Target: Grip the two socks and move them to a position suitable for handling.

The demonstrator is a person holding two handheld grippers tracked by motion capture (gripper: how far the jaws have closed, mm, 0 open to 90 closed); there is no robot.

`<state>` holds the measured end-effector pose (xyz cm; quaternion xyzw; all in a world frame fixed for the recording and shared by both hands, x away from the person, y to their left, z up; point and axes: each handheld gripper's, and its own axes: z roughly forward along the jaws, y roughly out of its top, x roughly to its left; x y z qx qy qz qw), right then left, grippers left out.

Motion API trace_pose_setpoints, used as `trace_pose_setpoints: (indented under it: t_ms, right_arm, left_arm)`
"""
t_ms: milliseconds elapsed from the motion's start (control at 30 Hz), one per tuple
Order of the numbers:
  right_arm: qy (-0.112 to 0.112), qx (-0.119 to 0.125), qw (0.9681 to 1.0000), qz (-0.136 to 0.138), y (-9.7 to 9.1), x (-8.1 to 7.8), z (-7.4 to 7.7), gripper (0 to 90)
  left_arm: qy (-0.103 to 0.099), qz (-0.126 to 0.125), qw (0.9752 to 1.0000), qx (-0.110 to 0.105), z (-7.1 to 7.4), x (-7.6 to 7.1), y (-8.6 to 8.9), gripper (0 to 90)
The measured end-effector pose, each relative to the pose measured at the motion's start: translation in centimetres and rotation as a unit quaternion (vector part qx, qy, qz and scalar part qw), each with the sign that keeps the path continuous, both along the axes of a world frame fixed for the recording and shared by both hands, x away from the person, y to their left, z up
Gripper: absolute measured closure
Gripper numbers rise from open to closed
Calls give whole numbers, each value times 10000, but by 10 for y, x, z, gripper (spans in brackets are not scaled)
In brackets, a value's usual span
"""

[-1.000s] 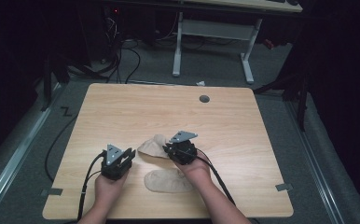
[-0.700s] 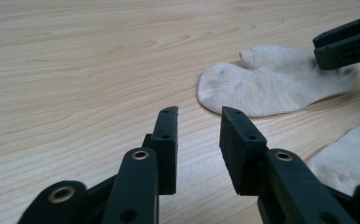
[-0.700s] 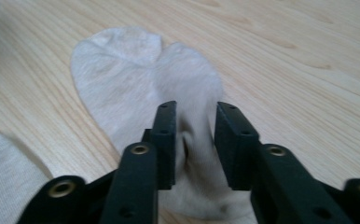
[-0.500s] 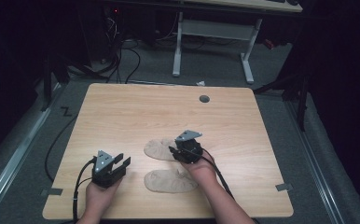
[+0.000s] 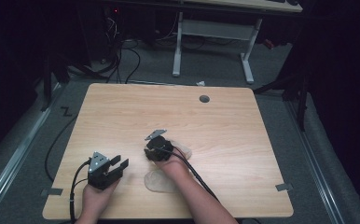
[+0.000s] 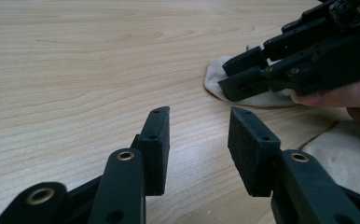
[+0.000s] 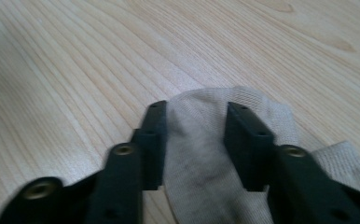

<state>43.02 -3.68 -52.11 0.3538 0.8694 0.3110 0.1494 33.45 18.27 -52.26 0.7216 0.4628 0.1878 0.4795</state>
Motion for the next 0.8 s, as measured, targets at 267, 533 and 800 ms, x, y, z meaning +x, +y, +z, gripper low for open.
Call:
trace_pose_setpoints:
  t_ms: [267,533,800]
  right_arm:
    - [-156,72,9998,40,-2,-2,9,858]
    - [-431,523,9971,335,19,-9,33,857]
    - [-608,893,9929,493,28,-17,54,857]
  left_arm:
    - [16,-36,10000,-47,0,1,-1,605]
    - [34,-168,9994,-285,0,0,-5,488]
    - [89,-285,9988,-396,0,6,-20,398]
